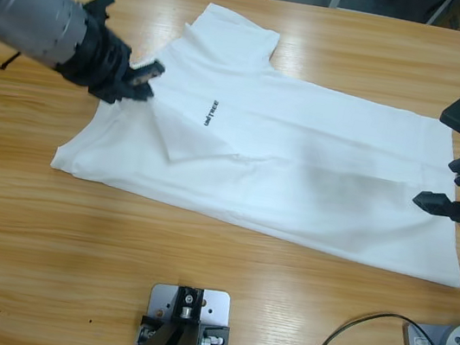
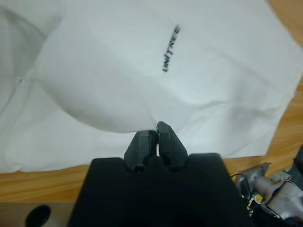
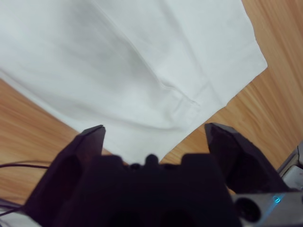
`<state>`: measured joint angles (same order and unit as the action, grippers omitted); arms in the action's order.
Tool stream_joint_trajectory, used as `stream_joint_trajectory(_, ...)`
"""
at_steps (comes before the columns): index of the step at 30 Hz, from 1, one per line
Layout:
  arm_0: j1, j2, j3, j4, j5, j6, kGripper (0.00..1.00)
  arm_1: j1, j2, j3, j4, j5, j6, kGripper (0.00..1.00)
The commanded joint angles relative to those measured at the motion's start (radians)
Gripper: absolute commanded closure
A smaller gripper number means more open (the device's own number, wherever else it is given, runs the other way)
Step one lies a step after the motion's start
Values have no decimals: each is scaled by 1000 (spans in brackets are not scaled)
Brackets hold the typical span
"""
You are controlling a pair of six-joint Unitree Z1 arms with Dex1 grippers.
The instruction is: Fold clothes
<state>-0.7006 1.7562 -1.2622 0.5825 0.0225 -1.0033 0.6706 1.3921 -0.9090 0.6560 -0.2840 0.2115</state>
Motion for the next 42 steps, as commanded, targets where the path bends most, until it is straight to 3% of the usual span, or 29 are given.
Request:
stream_joint_trajectory(1, 10, -15, -36, 99, 4, -10, 1000, -6, -8, 46, -22, -15, 9, 151)
stream_joint_trajectory(9, 3, -63, -121, 281, -1, -31, 1000, -6, -2, 66, -59, -9, 16, 151)
stream_joint_trajectory(15, -30, 11, -223, 321, -46, -48, 1000, -6, 0, 71, -73, -9, 19, 151)
stream_joint_trajectory(37, -92, 90, -126, 329, -32, -105, 1000, -6, -13, 85, -81, -15, 19, 151)
stream_joint_trajectory(39, -94, 108, -126, 331, -37, -113, 276, -6, -13, 84, -81, -15, 19, 151)
stream_joint_trajectory(41, -98, 113, -126, 330, -35, -109, 36, -6, -11, 84, -81, -15, 17, 151)
stream_joint_trajectory(42, -98, 112, -129, 331, -33, -107, 32, -6, -12, 84, -81, -15, 17, 151)
